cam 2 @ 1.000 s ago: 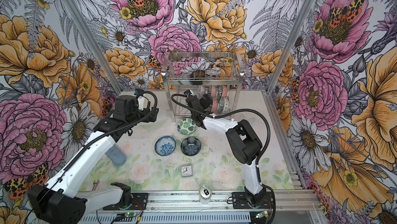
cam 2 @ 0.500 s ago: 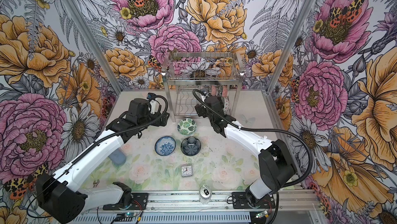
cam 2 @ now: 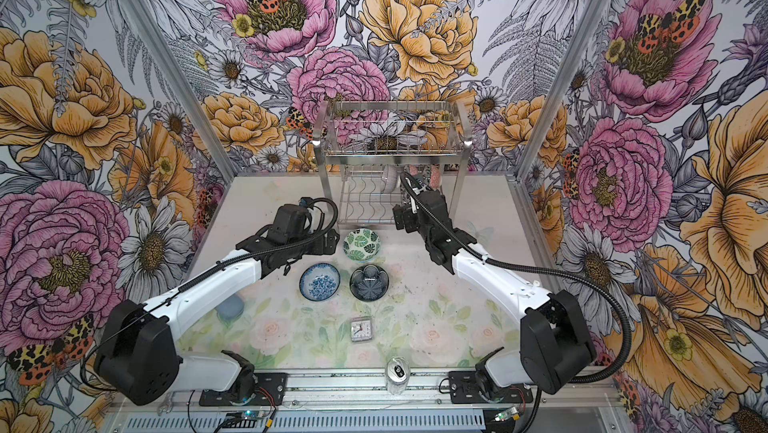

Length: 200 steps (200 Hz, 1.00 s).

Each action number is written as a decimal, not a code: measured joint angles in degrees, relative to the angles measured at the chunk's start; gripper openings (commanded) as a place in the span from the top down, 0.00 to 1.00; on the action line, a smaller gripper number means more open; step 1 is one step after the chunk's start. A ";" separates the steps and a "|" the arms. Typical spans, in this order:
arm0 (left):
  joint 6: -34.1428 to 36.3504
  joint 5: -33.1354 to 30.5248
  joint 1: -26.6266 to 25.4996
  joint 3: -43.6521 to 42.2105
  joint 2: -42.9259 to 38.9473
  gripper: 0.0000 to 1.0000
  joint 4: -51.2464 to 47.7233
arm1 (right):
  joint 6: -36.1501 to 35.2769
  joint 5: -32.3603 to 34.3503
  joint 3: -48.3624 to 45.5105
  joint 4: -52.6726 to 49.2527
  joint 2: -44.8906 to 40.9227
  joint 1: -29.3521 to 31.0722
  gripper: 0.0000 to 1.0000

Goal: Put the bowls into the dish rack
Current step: 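Move the left gripper down to the green leaf bowl rim, then close the left gripper on the green leaf bowl rim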

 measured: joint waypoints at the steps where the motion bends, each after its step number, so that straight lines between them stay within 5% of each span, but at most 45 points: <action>1: -0.15 0.07 0.00 -0.02 0.20 0.01 0.11 | 0.02 0.00 -0.07 0.00 -0.09 0.00 0.00; 103: -2.84 6.43 0.00 -0.28 10.08 0.06 6.99 | -0.11 -1.79 -1.79 0.63 -6.67 -0.26 0.00; 157: -3.98 8.59 -0.26 -0.31 14.19 0.26 9.73 | -0.11 -2.19 -1.81 0.68 -6.67 -0.26 0.01; 200: -4.61 9.90 -0.37 -0.15 17.53 0.51 11.50 | -0.13 -2.62 -1.88 0.66 -6.67 -0.26 0.01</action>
